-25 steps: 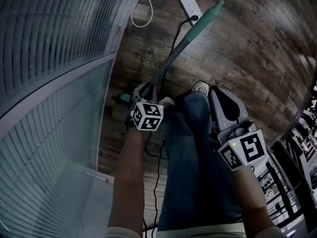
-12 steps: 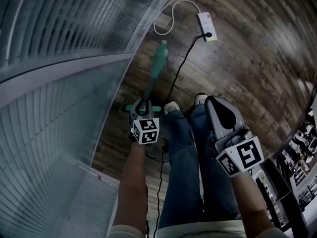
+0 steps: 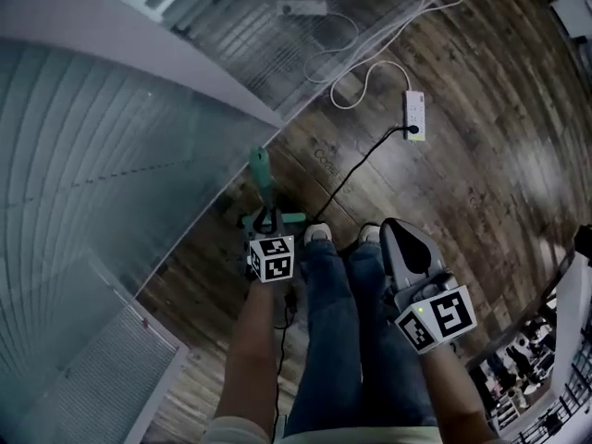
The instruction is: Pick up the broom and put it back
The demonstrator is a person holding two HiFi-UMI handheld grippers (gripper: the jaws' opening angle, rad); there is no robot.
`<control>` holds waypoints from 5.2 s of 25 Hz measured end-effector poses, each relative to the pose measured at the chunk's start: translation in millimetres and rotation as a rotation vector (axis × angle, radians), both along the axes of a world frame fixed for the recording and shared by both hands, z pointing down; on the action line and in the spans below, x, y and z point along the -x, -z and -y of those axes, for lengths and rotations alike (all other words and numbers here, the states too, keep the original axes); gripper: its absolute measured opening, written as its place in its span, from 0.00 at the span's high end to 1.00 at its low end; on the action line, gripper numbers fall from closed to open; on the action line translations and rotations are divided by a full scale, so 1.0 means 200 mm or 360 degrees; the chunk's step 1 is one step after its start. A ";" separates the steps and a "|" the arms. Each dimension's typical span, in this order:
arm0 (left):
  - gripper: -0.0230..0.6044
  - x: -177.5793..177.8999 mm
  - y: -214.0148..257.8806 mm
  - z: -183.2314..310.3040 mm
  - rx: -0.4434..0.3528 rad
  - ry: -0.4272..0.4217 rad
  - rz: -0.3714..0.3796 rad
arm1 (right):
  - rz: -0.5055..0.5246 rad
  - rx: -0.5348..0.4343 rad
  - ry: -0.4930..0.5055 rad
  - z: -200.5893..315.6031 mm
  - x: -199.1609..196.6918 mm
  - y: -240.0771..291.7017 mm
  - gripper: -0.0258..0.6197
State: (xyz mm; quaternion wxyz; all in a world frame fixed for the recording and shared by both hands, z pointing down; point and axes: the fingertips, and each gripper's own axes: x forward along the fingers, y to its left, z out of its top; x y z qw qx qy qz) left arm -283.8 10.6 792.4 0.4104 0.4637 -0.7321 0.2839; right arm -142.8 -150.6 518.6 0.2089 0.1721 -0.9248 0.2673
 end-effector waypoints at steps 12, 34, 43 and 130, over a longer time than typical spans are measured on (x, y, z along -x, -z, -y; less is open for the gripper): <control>0.83 0.19 -0.06 -0.04 -0.0008 0.0197 -0.0094 | 0.0019 0.0048 0.0264 -0.31 0.26 0.03 0.96; 0.83 0.25 -0.14 0.11 0.0052 0.0140 -0.0077 | 0.0003 0.0108 0.0195 -0.27 0.28 -0.06 0.96; 0.81 0.27 -0.15 0.18 0.0058 0.0100 -0.0080 | -0.0002 0.0124 0.0182 -0.26 0.31 -0.08 0.96; 0.96 -0.23 2.64 0.08 -0.0883 0.0155 -0.0299 | 0.0214 -0.0270 0.0415 -0.46 0.16 1.56 0.95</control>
